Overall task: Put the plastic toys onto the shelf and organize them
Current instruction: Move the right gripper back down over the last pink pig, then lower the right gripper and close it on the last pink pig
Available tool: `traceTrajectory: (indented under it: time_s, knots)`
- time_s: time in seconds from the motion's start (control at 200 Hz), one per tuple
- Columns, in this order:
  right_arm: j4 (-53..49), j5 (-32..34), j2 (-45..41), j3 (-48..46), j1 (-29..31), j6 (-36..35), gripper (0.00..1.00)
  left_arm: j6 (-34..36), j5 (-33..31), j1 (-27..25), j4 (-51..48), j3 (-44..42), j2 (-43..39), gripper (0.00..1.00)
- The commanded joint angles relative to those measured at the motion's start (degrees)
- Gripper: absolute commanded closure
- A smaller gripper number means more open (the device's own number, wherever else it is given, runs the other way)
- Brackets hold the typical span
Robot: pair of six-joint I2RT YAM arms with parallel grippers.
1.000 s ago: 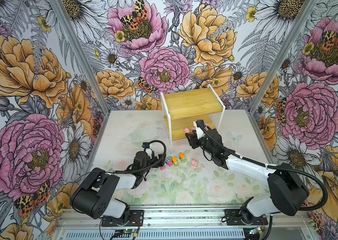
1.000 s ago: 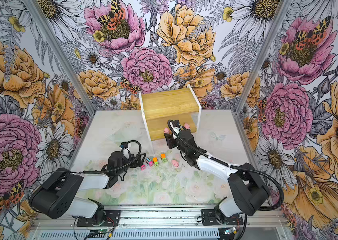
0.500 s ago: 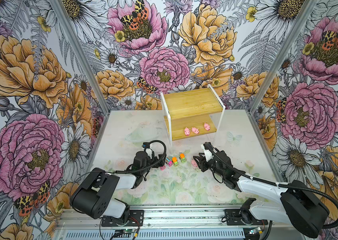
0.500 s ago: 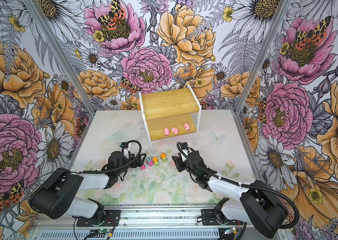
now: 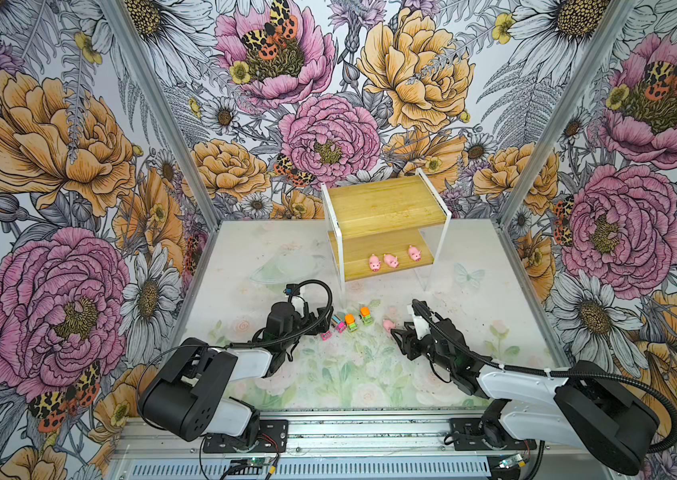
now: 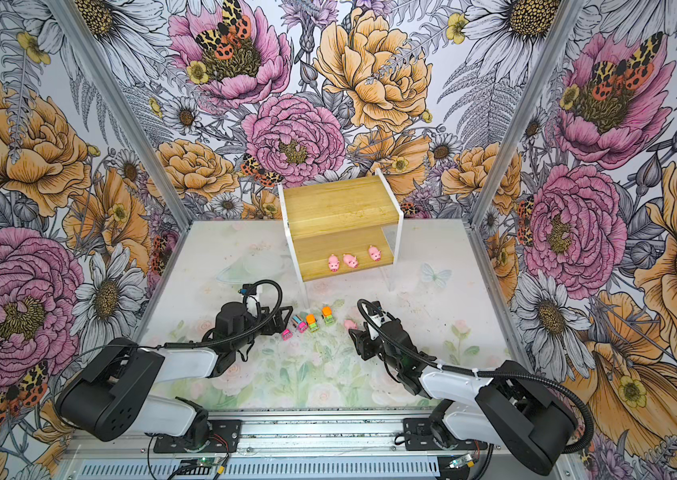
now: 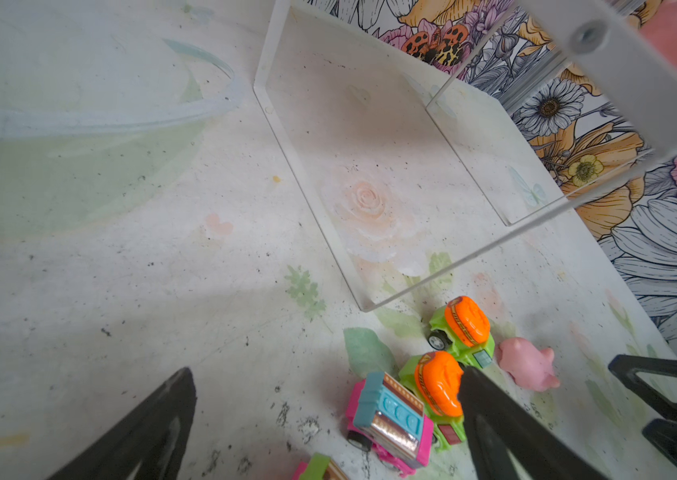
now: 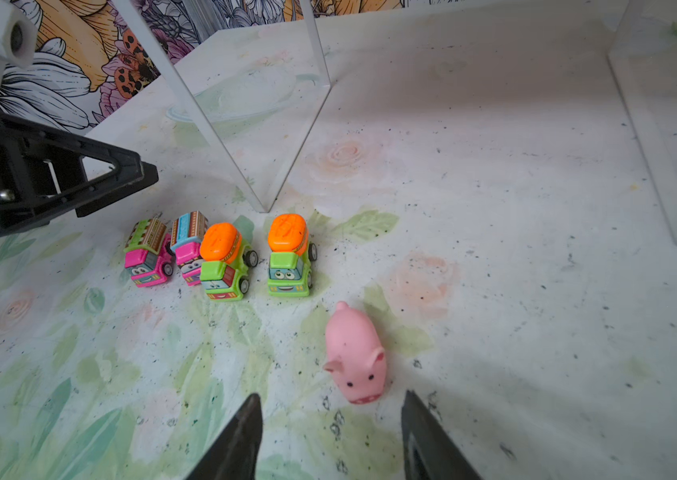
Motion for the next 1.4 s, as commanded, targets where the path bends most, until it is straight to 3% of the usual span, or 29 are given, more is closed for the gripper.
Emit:
traceTrajectory:
  time_s: [0.0,0.235,1.121,1.391]
  knots:
    - [3.34,1.54,2.84,0.24,0.55,0.61,0.45,0.4,2.56,0.33,0.18,-0.49,-0.91,0.01]
    - [6.97,2.64,9.79,1.81,0.88,0.48,0.47,0.78,4.79,0.17,0.18,0.12,0.63,0.01]
    - [16.08,4.16,23.17,4.79,0.82,-1.66,0.52,0.27,4.67,-0.11,0.7,0.56,2.26,0.01]
    - [17.78,4.0,24.5,4.38,0.81,-1.82,0.61,-0.14,4.44,-0.11,0.71,0.79,2.61,0.01]
